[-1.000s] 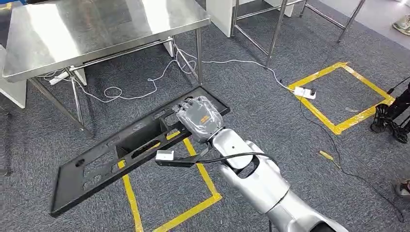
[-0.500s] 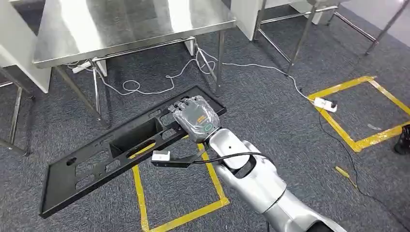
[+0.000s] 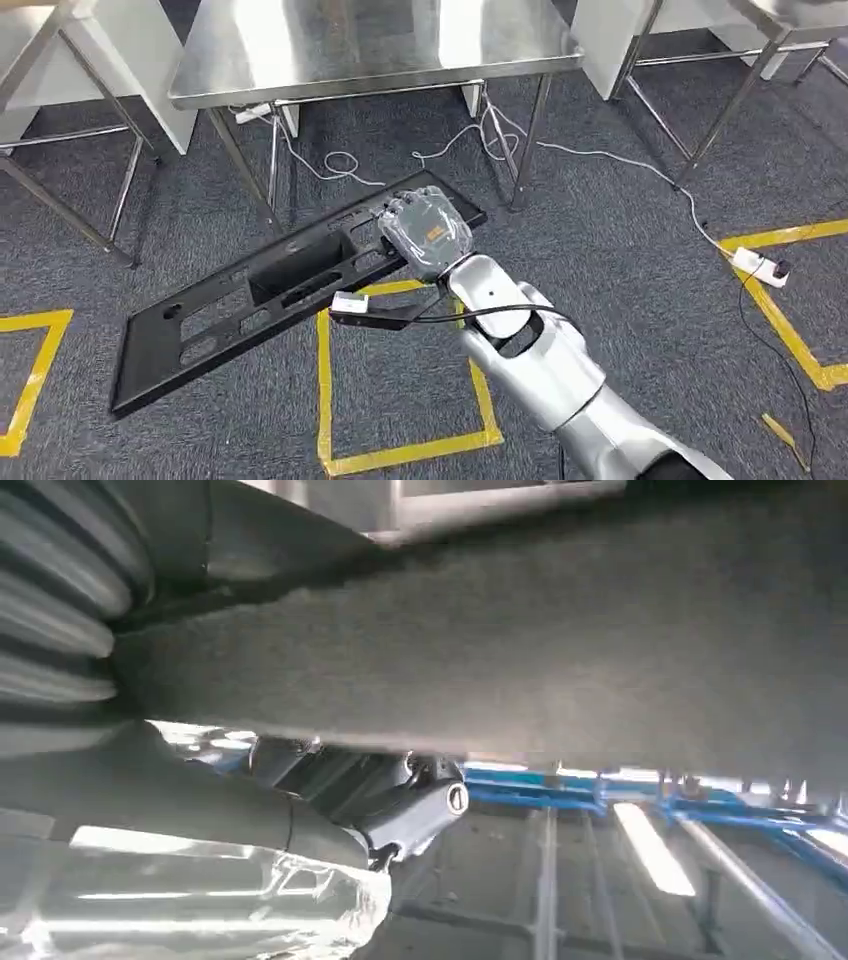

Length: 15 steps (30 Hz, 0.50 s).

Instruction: Take the parts from the cabinet and place them on the table.

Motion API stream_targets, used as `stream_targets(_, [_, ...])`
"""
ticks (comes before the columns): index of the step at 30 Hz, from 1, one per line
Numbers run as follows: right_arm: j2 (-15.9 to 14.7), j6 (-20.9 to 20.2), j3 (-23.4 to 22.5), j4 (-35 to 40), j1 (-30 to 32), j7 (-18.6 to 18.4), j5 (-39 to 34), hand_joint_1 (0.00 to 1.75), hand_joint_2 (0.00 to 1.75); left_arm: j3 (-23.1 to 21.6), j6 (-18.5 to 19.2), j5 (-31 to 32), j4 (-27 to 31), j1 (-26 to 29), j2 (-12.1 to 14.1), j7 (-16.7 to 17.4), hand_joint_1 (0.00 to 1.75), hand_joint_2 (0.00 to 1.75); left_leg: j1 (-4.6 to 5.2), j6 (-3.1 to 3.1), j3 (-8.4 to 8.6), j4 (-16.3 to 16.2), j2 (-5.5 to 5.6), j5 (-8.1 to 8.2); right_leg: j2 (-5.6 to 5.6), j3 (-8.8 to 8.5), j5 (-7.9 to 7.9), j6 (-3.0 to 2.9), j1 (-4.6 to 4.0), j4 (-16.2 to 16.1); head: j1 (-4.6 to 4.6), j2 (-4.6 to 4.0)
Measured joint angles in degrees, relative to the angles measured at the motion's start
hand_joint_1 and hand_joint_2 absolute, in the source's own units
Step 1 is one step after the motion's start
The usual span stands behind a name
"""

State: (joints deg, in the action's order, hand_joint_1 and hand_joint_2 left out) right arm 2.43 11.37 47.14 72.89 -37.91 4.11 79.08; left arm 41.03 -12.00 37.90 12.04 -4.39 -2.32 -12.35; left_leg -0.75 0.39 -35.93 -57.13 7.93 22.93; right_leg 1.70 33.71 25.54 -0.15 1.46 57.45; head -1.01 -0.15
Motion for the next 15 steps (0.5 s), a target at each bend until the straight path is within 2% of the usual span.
stream_targets(1, [0.1,0.1,-0.3,-0.7,-0.5,-0.1,0.1,1.75,1.75,0.1,0.0,0.1,0.0,0.3,0.0,0.0,0.0,1.75,0.03,-0.33,-0.1,-0.9,-2.4,0.45,-0.43,-0.24,-0.09,-0.23,0.37,-0.2,-0.07,0.0])
stream_targets(2, [0.1,0.4,-0.7,-1.3,-0.7,-0.1,0.2,1.75,1.75,0.1,0.0,0.2,0.0,0.3,-0.1,0.0,0.0,1.75,0.23,-0.69,-0.84,-2.7,-5.2,1.56,-0.88,-0.48,0.05,-0.76,0.31,-0.2,-0.64,0.0])
stream_targets(3, [0.1,0.7,-1.0,-1.9,-0.8,-0.1,0.2,1.75,1.75,0.2,-0.1,0.3,0.0,0.2,0.0,0.0,0.0,1.75,0.04,-1.06,-2.7,-6.5,-6.93,3.71,-1.43,-0.71,0.27,-1.14,0.06,-0.2,-0.59,0.0])
stream_targets(4, [0.1,1.0,-1.3,-2.3,-0.8,-0.1,0.3,1.75,1.75,0.3,-0.2,0.4,0.0,0.1,0.0,0.0,0.0,1.75,-0.11,-1.22,-4.79,-10.6,-7.57,5.66,-2.02,-0.87,0.43,-1.38,-0.15,-0.2,-0.61,0.0])
stream_targets(5, [0.1,1.2,-1.4,-3.1,-0.8,-0.1,0.5,1.75,1.75,0.3,-0.2,0.4,0.0,0.1,-0.1,-0.1,0.0,1.75,-0.28,-1.38,-7.82,-16.2,-7.77,7.75,-2.82,-0.94,0.61,-1.6,-0.38,-0.1,-0.63,0.0])
stream_targets(6, [0.2,1.3,-1.4,-3.5,-0.7,-0.1,0.5,1.75,1.75,0.4,-0.2,0.4,0.0,0.2,-0.1,-0.1,0.0,1.75,-0.38,-1.46,-9.17,-18.4,-7.77,8.06,-3.29,-0.97,0.69,-1.69,-0.47,-0.1,-0.63,0.0])
stream_targets(7, [0.2,1.3,-1.4,-4.0,-0.7,-0.1,0.6,1.75,1.75,0.4,-0.2,0.4,0.0,0.2,-0.1,-0.1,0.0,1.75,-0.42,-1.41,-9.45,-18.1,-7.79,6.89,-3.99,-1.05,0.84,-1.8,-0.62,-0.1,-0.63,0.0])
stream_targets(8, [0.3,1.3,-1.4,-4.3,-0.7,-0.1,0.8,1.75,1.75,0.5,-0.2,0.4,0.0,0.2,-0.1,-0.1,0.0,1.75,-0.4,-1.14,-7.91,-14.6,-7.96,4.48,-4.56,-1.2,1.0,-1.74,-0.79,-0.1,-0.66,0.0])
stream_targets(9, [0.4,1.3,-1.5,-4.5,-0.7,-0.1,0.9,1.75,1.75,0.5,-0.3,0.5,0.0,0.2,0.0,-0.2,0.0,1.75,-0.3,-0.67,-5.35,-9.5,-8.41,1.85,-5.06,-1.46,1.23,-1.65,-0.99,-0.1,-0.63,0.0])
stream_targets(10, [0.5,1.3,-1.6,-4.6,-0.8,-0.1,1.0,1.75,1.75,0.7,-0.5,0.6,0.0,0.2,0.0,-0.2,0.0,1.75,0.13,0.18,-2.15,-3.9,-9.89,-0.57,-5.44,-1.84,1.46,-1.62,-1.15,-0.2,-0.66,0.0])
stream_targets(11, [0.5,1.3,-1.9,-4.6,-0.8,-0.3,1.1,1.75,1.75,0.8,-0.6,0.6,0.0,0.1,0.2,-0.2,0.0,1.75,0.8,1.05,-0.66,-1.1,-12.11,-0.27,-5.79,-1.98,1.65,-1.51,-0.99,-0.3,-0.48,0.0])
stream_targets(12, [0.5,1.6,-2.1,-4.7,-1.0,-0.6,1.1,1.75,1.75,0.9,-0.6,0.6,0.0,0.1,0.2,-0.2,0.0,1.75,1.04,1.39,-0.64,-1.2,-11.67,-0.38,-6.14,-1.92,1.73,-1.27,-1.6,-0.4,-0.24,0.0])
stream_targets(13, [0.6,1.9,-2.3,-4.9,-1.0,-1.0,1.4,1.75,1.75,0.9,-0.7,0.8,0.0,0.1,0.3,-0.2,0.0,1.75,1.32,1.6,-0.74,-1.1,-11.28,-0.32,-6.64,-1.96,1.81,-1.06,-1.18,-0.4,-0.76,0.0])
stream_targets(15, [0.8,2.2,-2.7,-5.0,-1.0,-1.7,2.2,1.75,1.75,1.1,-0.7,1.0,0.0,0.2,0.5,-0.2,0.0,1.75,1.5,2.2,-0.56,-0.5,-10.49,-0.39,-7.38,-2.5,1.77,-0.48,-1.37,-1.1,-0.79,0.0])
